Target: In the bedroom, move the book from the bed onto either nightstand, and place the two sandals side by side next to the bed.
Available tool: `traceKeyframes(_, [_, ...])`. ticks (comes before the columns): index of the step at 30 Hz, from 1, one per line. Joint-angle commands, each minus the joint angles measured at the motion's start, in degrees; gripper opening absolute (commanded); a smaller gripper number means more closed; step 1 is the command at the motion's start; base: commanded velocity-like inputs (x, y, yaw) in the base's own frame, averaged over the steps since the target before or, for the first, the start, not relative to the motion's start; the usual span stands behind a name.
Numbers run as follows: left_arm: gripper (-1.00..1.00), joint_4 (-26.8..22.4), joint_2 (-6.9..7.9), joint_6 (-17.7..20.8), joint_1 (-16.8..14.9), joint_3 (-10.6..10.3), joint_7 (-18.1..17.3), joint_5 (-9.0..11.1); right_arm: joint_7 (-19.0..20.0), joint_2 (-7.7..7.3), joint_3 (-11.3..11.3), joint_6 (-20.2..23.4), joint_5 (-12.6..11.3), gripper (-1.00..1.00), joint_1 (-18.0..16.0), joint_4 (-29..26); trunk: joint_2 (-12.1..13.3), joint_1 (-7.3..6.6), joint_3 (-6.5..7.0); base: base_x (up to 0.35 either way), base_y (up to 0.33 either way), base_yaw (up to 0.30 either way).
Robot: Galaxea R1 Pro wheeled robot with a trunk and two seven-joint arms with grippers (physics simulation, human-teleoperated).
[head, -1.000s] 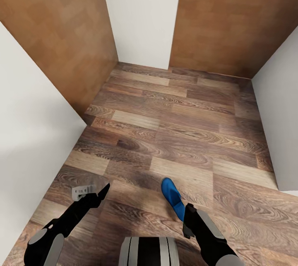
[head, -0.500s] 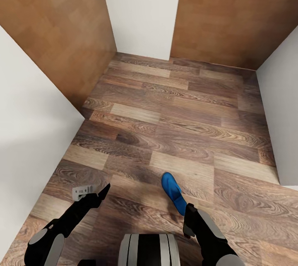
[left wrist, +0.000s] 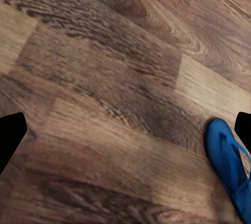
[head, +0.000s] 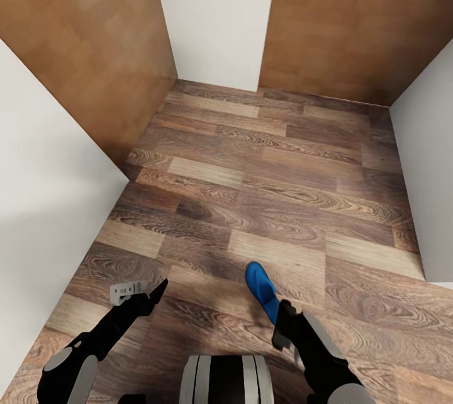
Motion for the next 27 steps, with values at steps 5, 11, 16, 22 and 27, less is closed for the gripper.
traceKeyframes(5, [1.00, -0.04, -0.03, 0.53, -0.02, 0.09, -0.16, 0.65, -0.09, -0.02, 0.11, -0.32, -0.49, 1.00, -0.01, -1.86, -0.01, -0.01, -0.03, 0.000, 0.000, 0.000])
traceKeyframes(11, [1.00, -0.04, -0.03, 0.53, -0.02, 0.03, -0.16, 0.66, -0.14, -0.09, 0.11, 0.92, -3.10, 1.00, 0.03, -3.96, -0.01, -0.01, -0.03, 0.000, 0.000, 0.000])
traceKeyframes(16, [1.00, -0.04, -0.11, 0.53, -0.02, -0.14, -0.16, 0.66, -0.20, -0.14, 0.11, 5.52, -15.31, 1.00, 0.00, -4.77, -0.01, -0.01, -0.03, 0.000, 0.000, 0.000])
traceKeyframes(22, [1.00, -0.04, -0.12, 0.53, -0.02, -0.32, -0.16, 0.66, -0.18, -0.19, 0.11, 6.63, -19.53, 1.00, 0.01, -5.13, -0.01, -0.01, -0.03, 0.000, 0.000, 0.000])
traceKeyframes(27, [1.00, -0.04, -0.12, 0.53, -0.02, -0.34, -0.16, 0.66, -0.07, -0.19, 0.15, 6.78, -20.08, 1.00, -0.01, -5.14, -0.01, -0.01, -0.03, 0.000, 0.000, 0.000])
